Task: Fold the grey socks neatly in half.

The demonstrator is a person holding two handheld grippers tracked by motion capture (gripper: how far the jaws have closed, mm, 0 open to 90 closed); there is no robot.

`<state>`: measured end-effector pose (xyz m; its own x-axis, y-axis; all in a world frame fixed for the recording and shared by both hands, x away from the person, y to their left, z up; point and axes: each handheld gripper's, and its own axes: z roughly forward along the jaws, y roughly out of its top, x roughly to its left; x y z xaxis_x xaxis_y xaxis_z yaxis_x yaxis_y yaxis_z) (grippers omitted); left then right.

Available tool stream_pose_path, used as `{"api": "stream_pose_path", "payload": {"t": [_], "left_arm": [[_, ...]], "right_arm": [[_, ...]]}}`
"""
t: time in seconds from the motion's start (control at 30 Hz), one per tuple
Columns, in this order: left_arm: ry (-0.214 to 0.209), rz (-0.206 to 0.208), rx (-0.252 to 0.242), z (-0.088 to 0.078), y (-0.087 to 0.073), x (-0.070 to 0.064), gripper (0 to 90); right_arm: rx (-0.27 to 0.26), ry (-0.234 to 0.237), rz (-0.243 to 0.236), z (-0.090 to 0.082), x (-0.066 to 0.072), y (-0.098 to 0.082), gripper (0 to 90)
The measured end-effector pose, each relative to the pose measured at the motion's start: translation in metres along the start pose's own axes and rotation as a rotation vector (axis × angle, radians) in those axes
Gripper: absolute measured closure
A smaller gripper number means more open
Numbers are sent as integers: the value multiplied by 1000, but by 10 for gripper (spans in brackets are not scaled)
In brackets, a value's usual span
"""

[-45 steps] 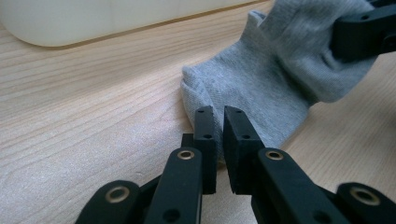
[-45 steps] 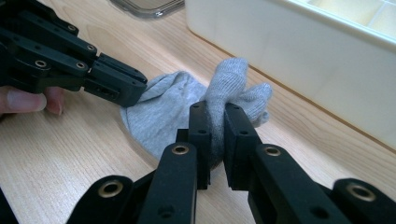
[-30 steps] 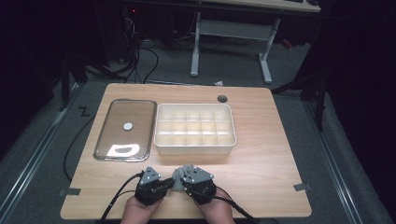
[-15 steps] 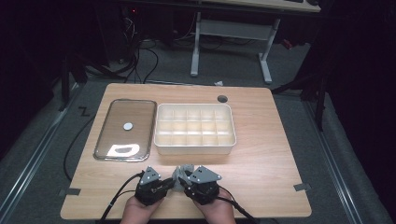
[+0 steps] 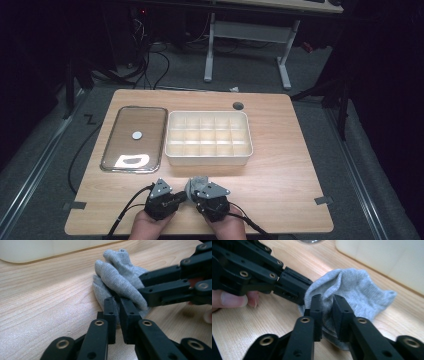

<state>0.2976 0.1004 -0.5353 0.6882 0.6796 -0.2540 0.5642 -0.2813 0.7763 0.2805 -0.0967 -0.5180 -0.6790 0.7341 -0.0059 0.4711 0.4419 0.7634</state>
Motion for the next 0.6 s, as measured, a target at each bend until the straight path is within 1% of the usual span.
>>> {"api": "stream_pose_path", "payload": {"t": [0.13, 0.23, 0.37, 0.4, 0.47, 0.5, 0.6], "left_arm": [[5, 13, 2, 0, 0, -1, 857], [8, 17, 3, 1, 0, -3, 857], [20, 26, 7, 1, 0, -4, 858], [20, 28, 6, 2, 0, -5, 858], [24, 32, 8, 2, 1, -5, 858], [26, 35, 11, 2, 1, -5, 858], [28, 38, 13, 2, 1, -6, 858]], "right_arm": [[13, 2, -6, 3, 2, -3, 858], [14, 6, -5, 1, 2, -4, 870], [-1, 9, -25, -9, 2, -1, 884], [-8, 17, -20, -12, 2, -1, 884], [-8, 25, -9, -12, 0, -4, 885], [-7, 31, 1, -10, 0, -6, 886], [1, 38, 2, -5, 1, -12, 886]]}}
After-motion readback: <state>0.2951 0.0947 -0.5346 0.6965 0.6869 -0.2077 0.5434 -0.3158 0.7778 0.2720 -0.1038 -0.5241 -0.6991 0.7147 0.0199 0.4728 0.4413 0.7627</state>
